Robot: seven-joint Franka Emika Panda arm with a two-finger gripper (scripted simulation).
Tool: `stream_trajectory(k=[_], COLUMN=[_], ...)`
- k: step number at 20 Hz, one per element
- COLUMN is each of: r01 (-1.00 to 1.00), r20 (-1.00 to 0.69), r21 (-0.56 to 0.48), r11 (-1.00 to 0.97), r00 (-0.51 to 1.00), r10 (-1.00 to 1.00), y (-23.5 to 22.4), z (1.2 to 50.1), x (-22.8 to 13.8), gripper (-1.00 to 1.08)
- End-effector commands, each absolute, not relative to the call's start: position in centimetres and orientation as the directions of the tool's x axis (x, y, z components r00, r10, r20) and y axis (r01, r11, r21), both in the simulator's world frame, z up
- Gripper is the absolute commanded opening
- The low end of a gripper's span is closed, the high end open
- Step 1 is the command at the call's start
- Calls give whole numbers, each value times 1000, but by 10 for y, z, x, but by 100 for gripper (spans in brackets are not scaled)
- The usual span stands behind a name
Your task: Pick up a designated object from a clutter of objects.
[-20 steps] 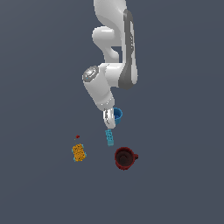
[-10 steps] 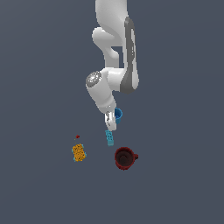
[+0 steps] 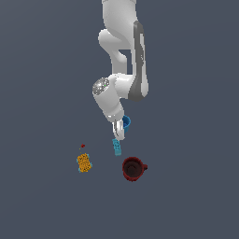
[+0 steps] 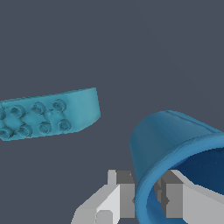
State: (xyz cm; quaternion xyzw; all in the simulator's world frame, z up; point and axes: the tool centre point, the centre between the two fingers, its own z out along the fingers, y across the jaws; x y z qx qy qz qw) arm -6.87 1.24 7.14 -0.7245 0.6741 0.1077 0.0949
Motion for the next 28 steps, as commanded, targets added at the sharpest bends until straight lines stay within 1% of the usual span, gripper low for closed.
stream_trajectory(k=[1,9,15,21,28], r01=[-997,-997,-997,-997,-997], r20=[-284,-284,-283,-282,-278], r21=[8,7,8,9,11], r11=[-72,-73,-73,-72,-70], r00=[67,68,67,66,64], r10=[-957,-956,-957,-957,-958], y=[12,12,7,-2,-19], z=[71,74,93,130,195], x=[-69,-68,-67,-63,-56], gripper=[-100,-100,-100,-100,-100])
